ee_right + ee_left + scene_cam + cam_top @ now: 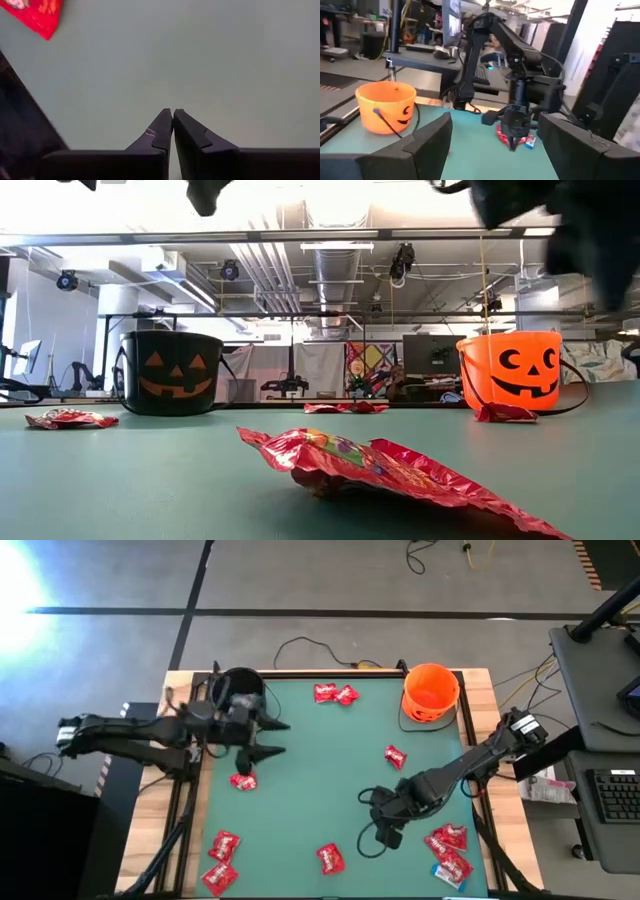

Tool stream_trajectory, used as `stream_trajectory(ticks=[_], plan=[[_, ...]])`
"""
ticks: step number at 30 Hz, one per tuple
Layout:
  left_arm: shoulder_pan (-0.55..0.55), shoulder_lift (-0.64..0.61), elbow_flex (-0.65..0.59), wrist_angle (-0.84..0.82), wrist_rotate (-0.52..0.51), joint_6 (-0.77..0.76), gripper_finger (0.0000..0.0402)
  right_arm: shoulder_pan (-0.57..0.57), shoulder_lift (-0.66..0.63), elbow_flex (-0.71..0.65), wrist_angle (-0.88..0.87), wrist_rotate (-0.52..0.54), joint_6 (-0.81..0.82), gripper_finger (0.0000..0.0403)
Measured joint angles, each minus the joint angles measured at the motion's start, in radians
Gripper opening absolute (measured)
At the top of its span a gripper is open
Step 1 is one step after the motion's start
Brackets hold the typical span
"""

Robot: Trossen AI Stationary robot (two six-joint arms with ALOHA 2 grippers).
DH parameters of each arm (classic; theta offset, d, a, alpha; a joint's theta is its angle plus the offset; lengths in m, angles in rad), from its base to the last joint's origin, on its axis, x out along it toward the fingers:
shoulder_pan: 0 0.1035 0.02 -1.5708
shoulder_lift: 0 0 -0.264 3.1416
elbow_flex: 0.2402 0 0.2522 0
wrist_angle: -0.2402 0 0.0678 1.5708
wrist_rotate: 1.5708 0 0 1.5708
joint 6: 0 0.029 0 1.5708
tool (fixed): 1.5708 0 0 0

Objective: Sort candy by brand, put in halloween buckets
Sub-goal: Put the white chocolate into the black bucket

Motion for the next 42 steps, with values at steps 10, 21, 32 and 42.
stream_trajectory(ticks=[10, 21, 32, 42], plan=[[-0.068, 0.180, -0.089, 0.120, -0.101, -0.037, 0.0278, 0.250, 0.022, -0.044, 0.092, -0.167, 0.491, 0.0013], [-0.171, 0.245, -0.075, 0.163, -0.169, -0.032, 0.0278, 0.376, 0.033, -0.178, 0.255, -0.347, 0.742, 0.0013], [-0.230, 0.254, -0.077, 0.157, -0.287, -0.038, 0.0278, 0.432, 0.091, -0.251, 0.365, -0.438, 0.798, 0.0013], [-0.282, 0.319, -0.079, 0.184, -0.289, 0.107, 0.0278, 0.421, 0.167, -0.248, 0.395, -0.458, 0.764, 0.0013]])
